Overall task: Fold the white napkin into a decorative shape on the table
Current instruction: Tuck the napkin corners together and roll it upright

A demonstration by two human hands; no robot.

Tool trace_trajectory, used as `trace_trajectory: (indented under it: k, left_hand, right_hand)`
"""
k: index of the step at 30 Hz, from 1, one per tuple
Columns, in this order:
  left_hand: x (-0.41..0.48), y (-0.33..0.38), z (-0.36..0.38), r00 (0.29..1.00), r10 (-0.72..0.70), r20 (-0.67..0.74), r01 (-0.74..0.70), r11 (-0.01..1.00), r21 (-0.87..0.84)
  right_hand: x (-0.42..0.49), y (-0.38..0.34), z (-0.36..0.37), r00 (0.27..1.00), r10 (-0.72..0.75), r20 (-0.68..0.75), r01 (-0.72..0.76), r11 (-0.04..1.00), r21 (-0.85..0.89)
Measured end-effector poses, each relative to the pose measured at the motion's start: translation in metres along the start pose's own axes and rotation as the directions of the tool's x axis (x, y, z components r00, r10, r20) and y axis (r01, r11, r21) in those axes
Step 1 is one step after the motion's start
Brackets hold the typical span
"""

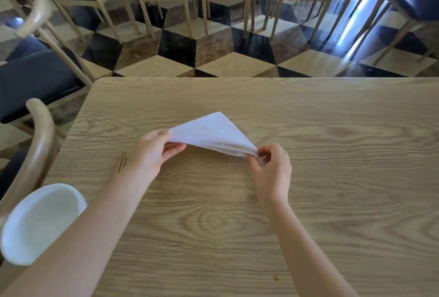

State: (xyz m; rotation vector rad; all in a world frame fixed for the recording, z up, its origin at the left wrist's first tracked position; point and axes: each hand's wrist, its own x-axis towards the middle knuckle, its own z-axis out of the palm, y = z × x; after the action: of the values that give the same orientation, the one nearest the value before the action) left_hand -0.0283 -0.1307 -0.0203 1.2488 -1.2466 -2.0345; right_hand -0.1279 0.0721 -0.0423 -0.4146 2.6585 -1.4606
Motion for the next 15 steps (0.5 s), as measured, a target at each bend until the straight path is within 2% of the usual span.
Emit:
trace_trajectory:
  k: [4,7,10,12,15]
  left_hand:
    - [-0.007,-0.017,-0.012,0.997,-0.034,-0.067,0.039,0.997,0.063]
    - [-0.011,-0.025,-0.014,0.982,0.081,-0.170,-0.025,0.950,0.311]
    - [-0.016,-0.033,-0.014,0.955,0.264,-0.133,-0.146,0.813,0.564]
    - [-0.016,-0.033,-0.013,0.947,0.307,-0.093,-0.169,0.725,0.667]
    - [-0.015,-0.027,-0.012,0.934,0.354,-0.040,-0.170,0.542,0.823]
  right_hand:
    - [0.006,0.009,-0.004,0.989,-0.133,0.060,0.141,0.979,-0.148]
    - [0.005,0.020,-0.005,0.979,-0.183,0.085,0.200,0.936,-0.288]
    - [0.004,0.024,-0.006,0.967,-0.244,0.079,0.256,0.911,-0.323]
    - [0.002,0.025,-0.006,0.959,-0.266,0.098,0.284,0.903,-0.322]
    - [0.002,0.025,-0.008,0.944,-0.305,0.129,0.331,0.876,-0.351]
